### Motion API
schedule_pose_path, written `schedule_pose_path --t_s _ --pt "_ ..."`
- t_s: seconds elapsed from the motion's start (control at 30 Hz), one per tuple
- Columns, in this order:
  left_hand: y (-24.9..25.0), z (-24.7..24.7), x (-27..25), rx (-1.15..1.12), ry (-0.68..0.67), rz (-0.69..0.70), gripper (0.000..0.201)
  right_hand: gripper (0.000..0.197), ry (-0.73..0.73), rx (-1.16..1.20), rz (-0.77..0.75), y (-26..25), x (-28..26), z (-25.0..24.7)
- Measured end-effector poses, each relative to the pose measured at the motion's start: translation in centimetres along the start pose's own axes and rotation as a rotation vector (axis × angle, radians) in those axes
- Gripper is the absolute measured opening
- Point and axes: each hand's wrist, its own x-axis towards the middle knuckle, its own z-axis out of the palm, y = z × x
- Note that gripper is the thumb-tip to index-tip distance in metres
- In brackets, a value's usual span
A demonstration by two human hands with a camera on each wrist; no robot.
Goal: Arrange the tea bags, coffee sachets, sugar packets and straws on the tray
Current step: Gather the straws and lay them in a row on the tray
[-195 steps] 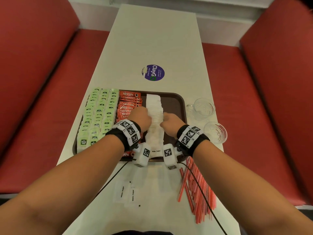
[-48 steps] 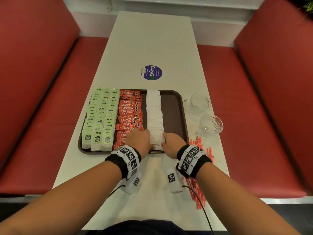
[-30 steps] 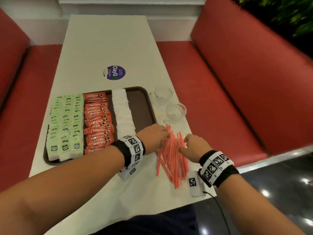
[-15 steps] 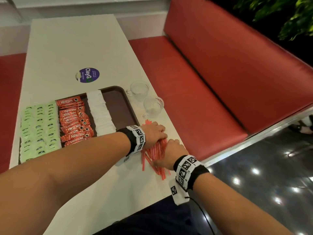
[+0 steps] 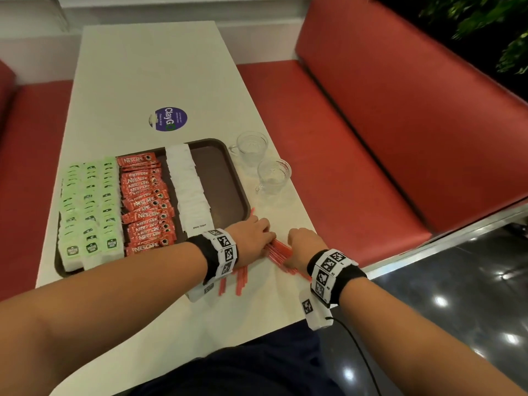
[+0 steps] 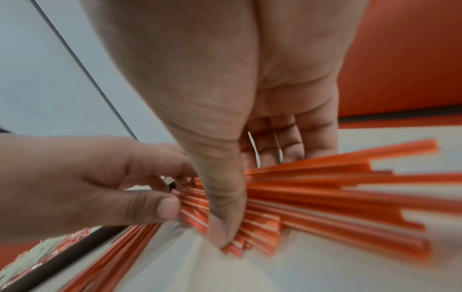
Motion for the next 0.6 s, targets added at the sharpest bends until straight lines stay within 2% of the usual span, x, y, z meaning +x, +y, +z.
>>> schedule_pose_path --t_s 0.17,0.3,0.47,0.6 --pt "0.2 1.1 -2.3 -0.052 0.015 -0.114 0.049 0.041 -0.041 -0.056 -0.085 -0.9 0.2 -0.4" --pt "0.1 0.9 -4.4 -0.050 -0.043 -0.216 0.050 0.038 -0.057 -0.066 -0.169 -2.9 0.6 -0.3" --pt "-0.1 0.5 -6.1 0.061 -0.083 -0.303 0.044 0.024 -0.079 -0.096 -0.295 -5.4 1.1 0.1" --pt "-0.4 0.4 -6.6 0.127 -0.108 -0.329 0.042 0.022 -0.088 -0.154 -0.377 -7.1 1.5 0.5"
